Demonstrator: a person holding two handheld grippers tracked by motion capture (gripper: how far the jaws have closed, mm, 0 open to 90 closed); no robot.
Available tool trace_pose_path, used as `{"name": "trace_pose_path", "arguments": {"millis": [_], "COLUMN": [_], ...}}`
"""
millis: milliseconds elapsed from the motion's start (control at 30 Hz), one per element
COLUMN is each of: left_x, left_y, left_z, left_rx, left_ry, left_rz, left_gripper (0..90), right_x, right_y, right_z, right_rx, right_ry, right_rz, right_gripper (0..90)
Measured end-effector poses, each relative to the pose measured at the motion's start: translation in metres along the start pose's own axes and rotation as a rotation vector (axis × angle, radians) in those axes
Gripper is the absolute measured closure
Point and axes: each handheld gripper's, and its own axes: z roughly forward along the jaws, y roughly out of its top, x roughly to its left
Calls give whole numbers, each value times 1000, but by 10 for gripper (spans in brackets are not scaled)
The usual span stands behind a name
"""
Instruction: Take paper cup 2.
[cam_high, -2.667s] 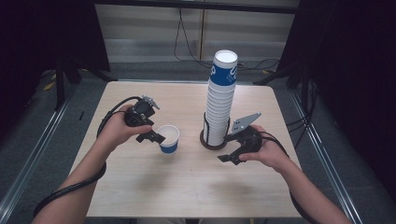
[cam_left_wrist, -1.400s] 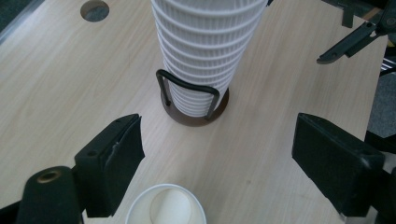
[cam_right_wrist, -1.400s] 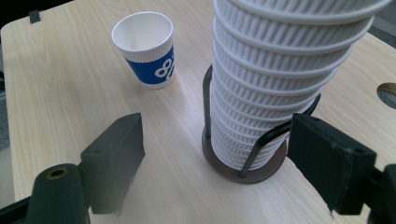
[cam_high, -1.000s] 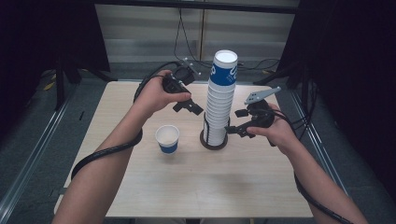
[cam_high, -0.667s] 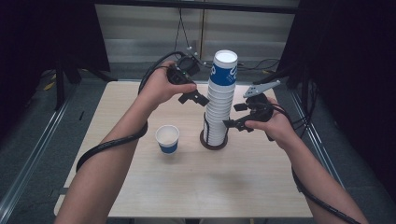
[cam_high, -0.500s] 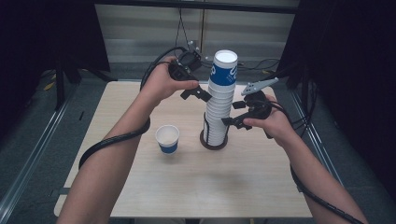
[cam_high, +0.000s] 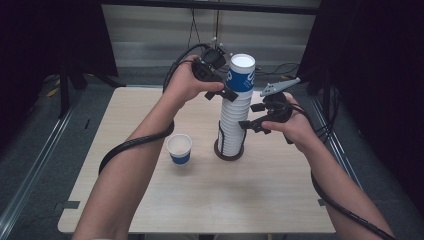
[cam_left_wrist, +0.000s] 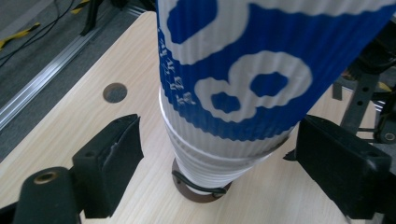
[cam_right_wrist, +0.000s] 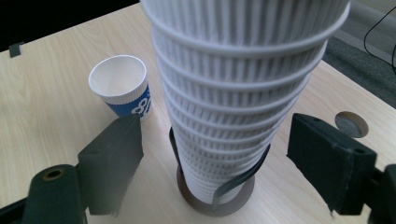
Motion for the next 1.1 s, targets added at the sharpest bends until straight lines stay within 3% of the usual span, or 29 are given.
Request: {"name": "trace_pose_path", "arguments": {"millis": [100, 533, 633, 733, 900, 1100], "left_x": [-1, -12, -13, -13, -14, -13], "left_y": [1, 6, 7, 7, 9, 9], "left_z": [4, 12, 15, 16, 14, 11], "left_rx": [-14, -29, -28, -37, -15, -15], "left_ry": [-16, -23, -4, -5, 3, 9], "left_rz": [10, 56, 69, 55, 65, 55], "left_gripper": [102, 138, 151, 152, 163, 174], "right_x": [-1, -1, 0, 1, 2, 6], "right_y": [1, 8, 11, 15, 21, 23], "right_z": [-1, -7, -7, -6, -6, -2], "right_rx": [-11, -88, -109, -119, -143, -135], "right_ry": [-2, -17, -16, -25, -35, -72], "right_rz": [5, 42, 58, 68, 83, 42], "right_gripper": [170, 153, 146, 133, 133, 164]}}
